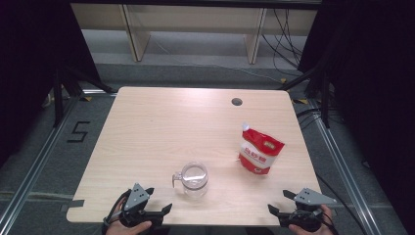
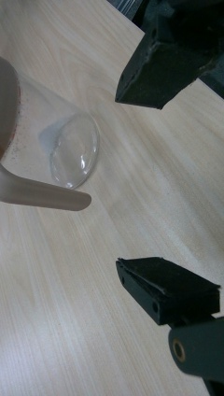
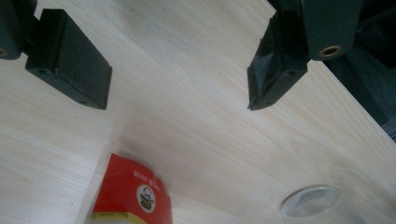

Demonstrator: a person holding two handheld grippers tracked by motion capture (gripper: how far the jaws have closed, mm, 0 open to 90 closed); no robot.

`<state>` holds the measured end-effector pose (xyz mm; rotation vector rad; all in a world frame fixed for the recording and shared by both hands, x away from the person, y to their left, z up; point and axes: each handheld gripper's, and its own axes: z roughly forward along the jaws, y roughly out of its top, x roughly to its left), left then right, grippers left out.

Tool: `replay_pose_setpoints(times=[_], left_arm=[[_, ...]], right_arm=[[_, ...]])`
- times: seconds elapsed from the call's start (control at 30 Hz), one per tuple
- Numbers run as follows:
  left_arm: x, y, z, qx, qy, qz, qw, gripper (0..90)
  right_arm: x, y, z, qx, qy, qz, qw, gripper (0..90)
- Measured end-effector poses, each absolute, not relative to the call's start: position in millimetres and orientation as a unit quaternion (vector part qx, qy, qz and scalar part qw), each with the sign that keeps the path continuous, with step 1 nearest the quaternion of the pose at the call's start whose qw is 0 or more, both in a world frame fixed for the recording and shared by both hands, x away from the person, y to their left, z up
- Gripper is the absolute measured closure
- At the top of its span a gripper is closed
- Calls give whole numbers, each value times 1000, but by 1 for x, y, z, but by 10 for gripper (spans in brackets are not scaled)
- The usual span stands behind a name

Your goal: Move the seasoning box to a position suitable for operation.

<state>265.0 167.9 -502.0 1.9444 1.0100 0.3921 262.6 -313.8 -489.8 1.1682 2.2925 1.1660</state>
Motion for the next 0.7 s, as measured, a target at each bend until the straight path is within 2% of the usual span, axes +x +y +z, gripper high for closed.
replay_pose_setpoints(times=[0.33,0.43,0.47,0.57,0.6,0.7], left_arm=[[266,168,-501,778,412,155,448,162],[268,170,-499,774,413,161,452,163],[269,171,-499,771,416,160,455,166],[270,171,-498,771,416,161,455,178],[270,170,-497,769,416,164,456,183],[273,166,-493,772,406,171,458,202]], right_arm=[[263,-314,-490,405,803,406,162,227],[261,-312,-490,418,799,406,150,227],[263,-313,-490,404,802,409,163,227],[264,-314,-490,405,802,408,161,226],[262,-311,-490,420,797,409,146,226],[264,-313,-491,406,801,410,157,226]])
